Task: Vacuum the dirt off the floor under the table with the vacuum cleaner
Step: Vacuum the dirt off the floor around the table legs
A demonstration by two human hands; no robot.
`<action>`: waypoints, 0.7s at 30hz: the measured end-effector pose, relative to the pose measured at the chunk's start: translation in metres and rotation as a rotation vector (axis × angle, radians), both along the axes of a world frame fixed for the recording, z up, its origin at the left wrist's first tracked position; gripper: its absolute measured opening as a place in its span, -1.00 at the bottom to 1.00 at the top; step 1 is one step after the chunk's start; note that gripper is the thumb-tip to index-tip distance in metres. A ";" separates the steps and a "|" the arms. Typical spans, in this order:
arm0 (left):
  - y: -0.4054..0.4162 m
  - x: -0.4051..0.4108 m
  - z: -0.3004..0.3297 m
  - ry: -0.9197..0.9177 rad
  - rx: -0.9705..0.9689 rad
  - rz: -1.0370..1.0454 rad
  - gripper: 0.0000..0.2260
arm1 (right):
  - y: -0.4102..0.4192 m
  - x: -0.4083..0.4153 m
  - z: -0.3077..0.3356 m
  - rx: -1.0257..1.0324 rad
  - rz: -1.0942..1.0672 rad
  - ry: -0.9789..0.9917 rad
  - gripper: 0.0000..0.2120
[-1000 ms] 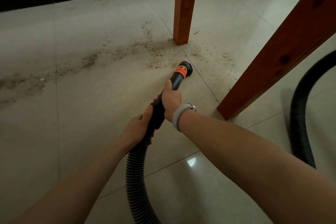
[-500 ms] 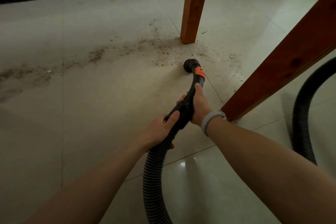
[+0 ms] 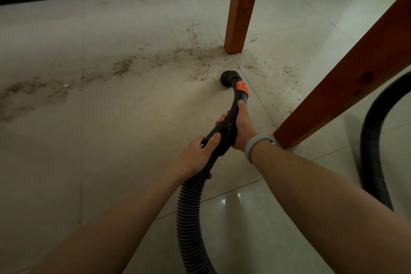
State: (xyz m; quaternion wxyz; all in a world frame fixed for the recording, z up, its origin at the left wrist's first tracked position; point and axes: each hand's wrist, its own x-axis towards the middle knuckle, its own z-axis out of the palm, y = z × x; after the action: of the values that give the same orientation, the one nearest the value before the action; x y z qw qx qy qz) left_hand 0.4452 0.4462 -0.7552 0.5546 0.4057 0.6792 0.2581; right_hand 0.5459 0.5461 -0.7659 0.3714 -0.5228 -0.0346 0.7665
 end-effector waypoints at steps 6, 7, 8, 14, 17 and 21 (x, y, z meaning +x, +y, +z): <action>-0.005 -0.007 0.000 0.001 0.007 0.041 -0.53 | 0.000 -0.012 -0.005 0.011 0.036 0.001 -0.60; -0.006 -0.008 0.000 -0.004 0.006 0.050 -0.52 | 0.000 -0.014 -0.005 0.013 0.043 0.000 -0.60; -0.007 -0.010 0.000 -0.006 0.006 0.055 -0.52 | 0.000 -0.016 -0.006 0.015 0.048 0.001 -0.60; -0.014 -0.024 -0.001 0.007 0.018 0.106 -0.53 | -0.003 -0.035 -0.009 0.046 0.092 0.013 -0.60; -0.017 -0.031 -0.002 0.000 0.026 0.140 -0.55 | -0.005 -0.044 -0.010 0.060 0.112 0.025 -0.60; -0.019 -0.038 -0.003 0.006 0.041 0.159 -0.56 | -0.005 -0.052 -0.013 0.066 0.126 0.026 -0.61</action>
State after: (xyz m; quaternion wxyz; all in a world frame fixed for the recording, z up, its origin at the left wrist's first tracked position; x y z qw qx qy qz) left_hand 0.4076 0.4277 -0.7585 0.5219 0.3623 0.7056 0.3139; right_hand 0.4936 0.5410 -0.7786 0.3397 -0.4970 -0.0878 0.7936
